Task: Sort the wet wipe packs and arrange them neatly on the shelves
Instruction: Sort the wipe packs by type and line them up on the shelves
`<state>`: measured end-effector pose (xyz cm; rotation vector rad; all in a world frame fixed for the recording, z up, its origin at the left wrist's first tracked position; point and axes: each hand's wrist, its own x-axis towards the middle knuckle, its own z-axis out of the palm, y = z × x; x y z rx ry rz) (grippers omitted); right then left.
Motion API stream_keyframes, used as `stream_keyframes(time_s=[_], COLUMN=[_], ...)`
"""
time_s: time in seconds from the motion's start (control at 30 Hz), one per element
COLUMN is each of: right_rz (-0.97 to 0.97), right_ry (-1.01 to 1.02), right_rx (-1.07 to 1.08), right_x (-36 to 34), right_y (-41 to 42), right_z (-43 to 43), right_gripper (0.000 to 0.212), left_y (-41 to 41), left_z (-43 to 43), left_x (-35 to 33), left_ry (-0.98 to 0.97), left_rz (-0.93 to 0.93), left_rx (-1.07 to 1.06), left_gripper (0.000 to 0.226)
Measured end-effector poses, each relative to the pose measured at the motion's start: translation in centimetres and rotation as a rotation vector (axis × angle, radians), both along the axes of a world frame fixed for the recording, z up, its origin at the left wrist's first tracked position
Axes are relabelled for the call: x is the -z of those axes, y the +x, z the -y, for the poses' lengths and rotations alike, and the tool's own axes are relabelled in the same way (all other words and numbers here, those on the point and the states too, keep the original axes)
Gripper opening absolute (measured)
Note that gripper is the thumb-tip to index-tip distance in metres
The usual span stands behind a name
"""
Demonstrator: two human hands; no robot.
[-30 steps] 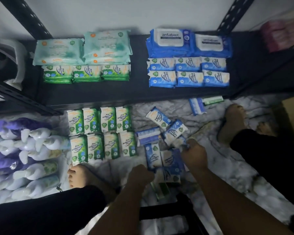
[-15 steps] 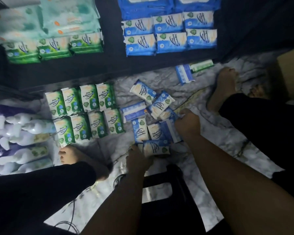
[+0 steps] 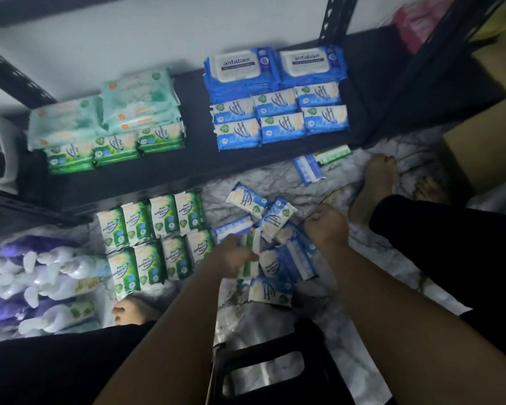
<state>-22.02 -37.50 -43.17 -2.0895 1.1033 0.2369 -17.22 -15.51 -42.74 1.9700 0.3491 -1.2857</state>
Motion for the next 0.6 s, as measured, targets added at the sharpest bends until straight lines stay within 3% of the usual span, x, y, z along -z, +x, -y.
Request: stream_keyframes(time_s=[0.07, 0.23, 0.33, 0.47, 0.6], right_rz=[0.033, 0.008, -0.066, -0.256, -0.364], right_ry=[-0.039, -0.111, -0.134, -0.307, -0.298], right_rx=[0.002, -0.062, -0.201, -0.495, -0.655], right_x=[0.0, 1.2, 3.3, 6.2, 8.6], right_y=[1.2, 5.4, 8.3, 11.6, 13.2], right_z=[1.5, 7.4, 10.9, 14.0, 15.6], right_gripper=[0.022, 0.045, 0.055, 0.069, 0.087], left_y=[1.1, 4.4, 6.5, 9.1, 11.2], left_z=[2.3, 8.3, 10.5, 12.2, 13.0], left_x=[-1.3, 0.7, 2.5, 5.8, 8.1], left_ry=[-0.201, -0.461, -0.485, -0.536, -0.499], left_rz=[-0.087, -0.09, -0.129, -0.18, -0.181], left_rx=[-0.176, -0.372, -0.503, -0.575, -0.578], left_gripper=[0.057, 0.061, 0.07, 0.034, 0.028])
